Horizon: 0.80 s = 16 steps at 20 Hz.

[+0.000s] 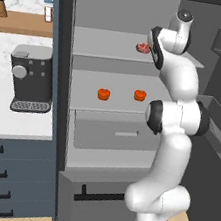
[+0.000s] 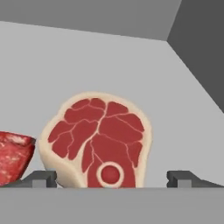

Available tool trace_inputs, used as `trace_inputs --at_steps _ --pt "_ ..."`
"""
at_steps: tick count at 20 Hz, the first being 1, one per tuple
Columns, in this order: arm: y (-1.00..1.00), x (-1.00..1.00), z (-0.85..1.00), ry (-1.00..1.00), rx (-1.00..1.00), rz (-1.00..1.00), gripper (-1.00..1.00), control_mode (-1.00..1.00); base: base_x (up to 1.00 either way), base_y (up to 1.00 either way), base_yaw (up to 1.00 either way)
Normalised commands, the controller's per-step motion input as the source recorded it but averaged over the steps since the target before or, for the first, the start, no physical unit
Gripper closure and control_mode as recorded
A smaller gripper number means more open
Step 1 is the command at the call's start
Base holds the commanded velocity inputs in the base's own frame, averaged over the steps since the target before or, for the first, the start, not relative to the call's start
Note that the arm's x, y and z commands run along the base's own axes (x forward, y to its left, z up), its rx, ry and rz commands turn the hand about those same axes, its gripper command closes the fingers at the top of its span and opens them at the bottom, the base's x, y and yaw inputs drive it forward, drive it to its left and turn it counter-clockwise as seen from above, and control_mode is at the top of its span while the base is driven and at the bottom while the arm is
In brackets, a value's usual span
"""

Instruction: Place one squash and one steak in each tupperware on the nearby counter, to pack two identical lunches.

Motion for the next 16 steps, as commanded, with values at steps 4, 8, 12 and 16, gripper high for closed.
trace_inputs --at_steps 4,8,12,16 --pt "-0.06 0.35 0.00 0.04 0.04 0.00 -1.00 -1.00 0.00 0.00 0.00" --pt "-0.03 0.05 -0.15 0.07 0.04 0.00 -1.00 -1.00 0.00 0.00 0.00" --pt "0.00 -0.06 -0.31 0.07 0.02 0.00 -1.00 -1.00 0.00 0.00 0.00" --pt "0.05 -0.22 -0.42 0.02 0.01 0.00 1.00 -1.00 0.00 0.00 0.00"
